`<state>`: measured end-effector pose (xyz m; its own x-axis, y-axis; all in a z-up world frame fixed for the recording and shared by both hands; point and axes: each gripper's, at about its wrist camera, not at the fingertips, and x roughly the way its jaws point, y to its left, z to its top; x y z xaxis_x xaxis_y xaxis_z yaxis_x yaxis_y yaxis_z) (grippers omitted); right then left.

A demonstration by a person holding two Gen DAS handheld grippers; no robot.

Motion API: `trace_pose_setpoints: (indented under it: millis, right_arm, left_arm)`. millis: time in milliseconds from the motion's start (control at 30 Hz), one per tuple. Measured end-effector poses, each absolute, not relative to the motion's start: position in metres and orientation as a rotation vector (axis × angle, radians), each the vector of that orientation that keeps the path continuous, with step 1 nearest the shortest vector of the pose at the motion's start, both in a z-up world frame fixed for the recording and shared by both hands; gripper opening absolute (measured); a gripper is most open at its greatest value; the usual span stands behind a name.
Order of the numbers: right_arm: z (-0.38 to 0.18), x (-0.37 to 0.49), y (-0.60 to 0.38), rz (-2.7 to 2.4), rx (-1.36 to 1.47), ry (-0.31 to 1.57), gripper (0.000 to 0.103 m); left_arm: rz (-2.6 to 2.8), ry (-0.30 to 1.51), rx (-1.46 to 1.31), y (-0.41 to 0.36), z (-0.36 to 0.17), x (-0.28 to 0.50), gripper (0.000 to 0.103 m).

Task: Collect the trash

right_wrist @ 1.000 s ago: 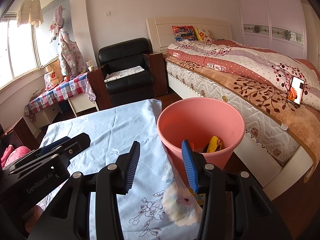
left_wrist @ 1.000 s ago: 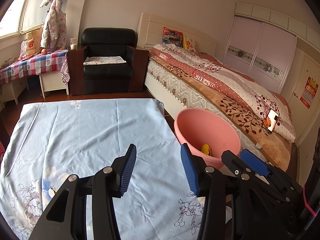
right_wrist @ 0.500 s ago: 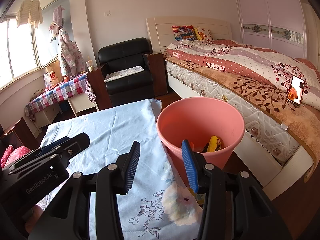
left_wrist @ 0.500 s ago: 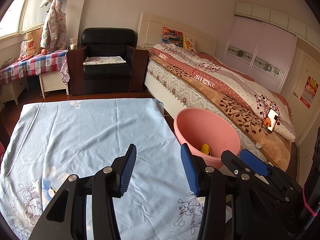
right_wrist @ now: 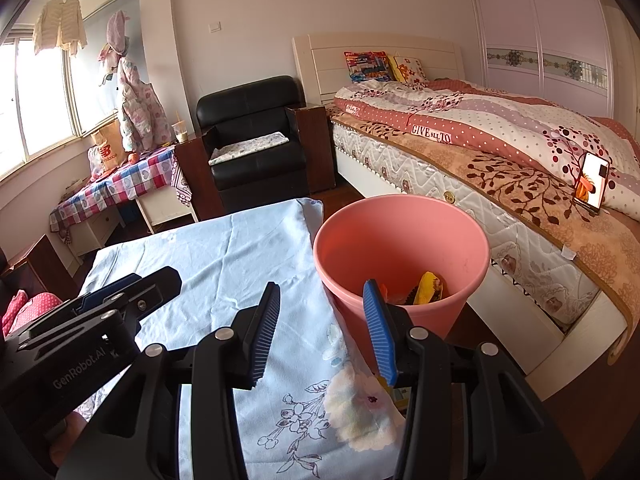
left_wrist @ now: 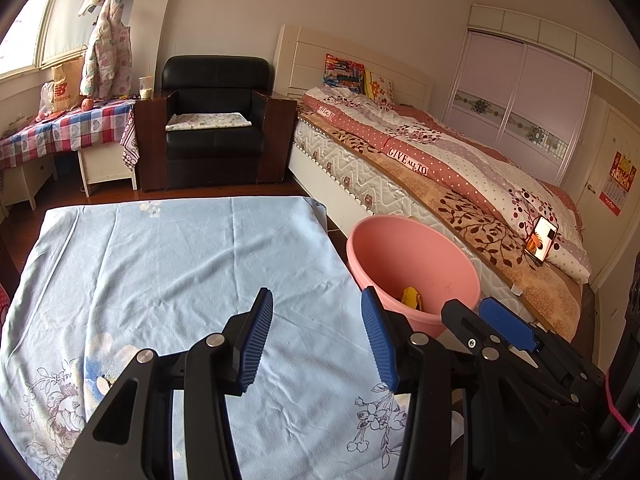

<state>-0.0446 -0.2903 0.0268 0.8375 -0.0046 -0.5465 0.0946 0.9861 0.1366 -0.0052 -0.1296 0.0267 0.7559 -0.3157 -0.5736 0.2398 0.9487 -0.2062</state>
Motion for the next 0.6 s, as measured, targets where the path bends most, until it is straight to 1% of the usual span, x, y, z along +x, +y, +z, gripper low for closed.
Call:
trace_pose_setpoints:
  millis: [600]
  right_arm:
    - [0.026, -0.044, -0.291, -0.052, 0.161, 0.578, 0.044]
  left_arm:
    - [-0.298, 0.671, -0.127, -0.135, 0.017, -0.009, 0.046]
